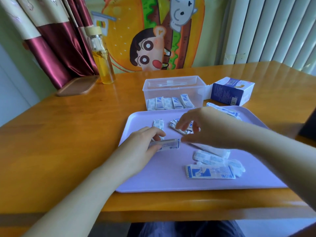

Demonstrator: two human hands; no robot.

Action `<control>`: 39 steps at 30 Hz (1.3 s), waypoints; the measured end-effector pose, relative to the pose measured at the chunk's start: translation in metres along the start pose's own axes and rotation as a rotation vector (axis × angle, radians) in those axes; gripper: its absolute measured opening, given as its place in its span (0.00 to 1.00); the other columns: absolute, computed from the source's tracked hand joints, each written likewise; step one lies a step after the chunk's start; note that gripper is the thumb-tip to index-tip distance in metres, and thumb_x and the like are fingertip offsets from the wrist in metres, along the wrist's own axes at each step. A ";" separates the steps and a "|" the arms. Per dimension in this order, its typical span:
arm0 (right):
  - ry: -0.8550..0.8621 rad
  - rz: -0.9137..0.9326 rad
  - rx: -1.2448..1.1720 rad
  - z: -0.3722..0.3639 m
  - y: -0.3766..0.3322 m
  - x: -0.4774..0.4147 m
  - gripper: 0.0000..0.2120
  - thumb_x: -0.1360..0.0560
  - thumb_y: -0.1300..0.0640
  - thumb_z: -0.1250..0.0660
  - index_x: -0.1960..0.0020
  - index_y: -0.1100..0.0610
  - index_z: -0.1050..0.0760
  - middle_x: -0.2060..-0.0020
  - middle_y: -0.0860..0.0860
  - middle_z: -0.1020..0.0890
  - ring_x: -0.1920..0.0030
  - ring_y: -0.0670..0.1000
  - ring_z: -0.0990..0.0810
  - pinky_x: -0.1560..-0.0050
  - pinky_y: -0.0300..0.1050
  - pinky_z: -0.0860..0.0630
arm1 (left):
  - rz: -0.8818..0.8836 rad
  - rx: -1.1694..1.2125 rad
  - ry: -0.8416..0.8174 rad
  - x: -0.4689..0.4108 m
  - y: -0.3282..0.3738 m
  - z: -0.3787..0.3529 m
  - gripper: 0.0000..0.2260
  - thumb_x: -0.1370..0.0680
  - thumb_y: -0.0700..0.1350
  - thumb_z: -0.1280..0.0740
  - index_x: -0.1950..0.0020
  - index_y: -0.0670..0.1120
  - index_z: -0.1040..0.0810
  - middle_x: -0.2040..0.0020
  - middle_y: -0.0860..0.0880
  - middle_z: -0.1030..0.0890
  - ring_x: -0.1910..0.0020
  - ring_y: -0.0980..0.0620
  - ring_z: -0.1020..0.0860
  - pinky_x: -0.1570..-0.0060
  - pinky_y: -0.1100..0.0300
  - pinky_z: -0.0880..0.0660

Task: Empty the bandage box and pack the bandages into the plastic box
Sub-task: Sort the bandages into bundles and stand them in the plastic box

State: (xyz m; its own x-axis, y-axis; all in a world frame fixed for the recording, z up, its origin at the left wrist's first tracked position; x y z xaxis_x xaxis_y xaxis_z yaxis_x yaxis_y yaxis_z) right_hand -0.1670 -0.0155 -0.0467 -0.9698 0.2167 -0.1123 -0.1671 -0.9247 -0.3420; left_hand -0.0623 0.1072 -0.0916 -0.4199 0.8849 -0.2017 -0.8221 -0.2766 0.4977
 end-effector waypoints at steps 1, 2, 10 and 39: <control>-0.075 0.019 0.015 0.003 -0.002 0.005 0.11 0.30 0.50 0.27 0.48 0.46 0.21 0.58 0.38 0.21 0.64 0.30 0.26 0.65 0.22 0.34 | -0.007 0.000 0.000 -0.001 0.000 -0.001 0.12 0.21 0.42 0.37 0.39 0.52 0.26 0.47 0.56 0.25 0.50 0.60 0.27 0.53 0.77 0.35; -0.189 0.030 0.037 0.002 -0.004 0.010 0.10 0.31 0.48 0.27 0.50 0.44 0.22 0.59 0.38 0.20 0.64 0.31 0.25 0.64 0.23 0.32 | -0.012 -0.005 -0.001 -0.001 0.000 -0.002 0.12 0.21 0.42 0.37 0.39 0.51 0.25 0.46 0.56 0.25 0.49 0.59 0.27 0.52 0.77 0.35; -0.511 0.054 0.061 -0.028 -0.006 0.023 0.15 0.33 0.47 0.25 0.54 0.40 0.30 0.58 0.42 0.25 0.62 0.41 0.28 0.59 0.37 0.30 | -0.037 0.056 -0.003 -0.001 0.003 -0.006 0.12 0.20 0.41 0.40 0.38 0.52 0.26 0.45 0.58 0.26 0.47 0.64 0.30 0.50 0.80 0.38; 0.046 0.061 -0.078 -0.033 -0.006 -0.003 0.07 0.31 0.57 0.28 0.54 0.54 0.22 0.67 0.41 0.25 0.66 0.39 0.27 0.64 0.27 0.33 | 0.120 0.654 0.047 0.009 -0.019 0.003 0.18 0.23 0.62 0.48 0.44 0.60 0.22 0.47 0.57 0.18 0.43 0.57 0.22 0.42 0.54 0.27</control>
State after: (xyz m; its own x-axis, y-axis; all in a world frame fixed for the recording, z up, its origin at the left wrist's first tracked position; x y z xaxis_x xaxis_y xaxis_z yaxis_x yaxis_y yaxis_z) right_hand -0.1575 -0.0002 -0.0751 -0.9683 0.1766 -0.1769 -0.0920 -0.9097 -0.4048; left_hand -0.0499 0.1214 -0.1005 -0.5230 0.8404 -0.1422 -0.3721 -0.0751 0.9251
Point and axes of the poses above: each hand's wrist, its own x-axis away from the middle knuckle, its own z-axis out of the back of the hand, y = z × x, the point moved 5 cm from there along -x, towards the middle knuckle
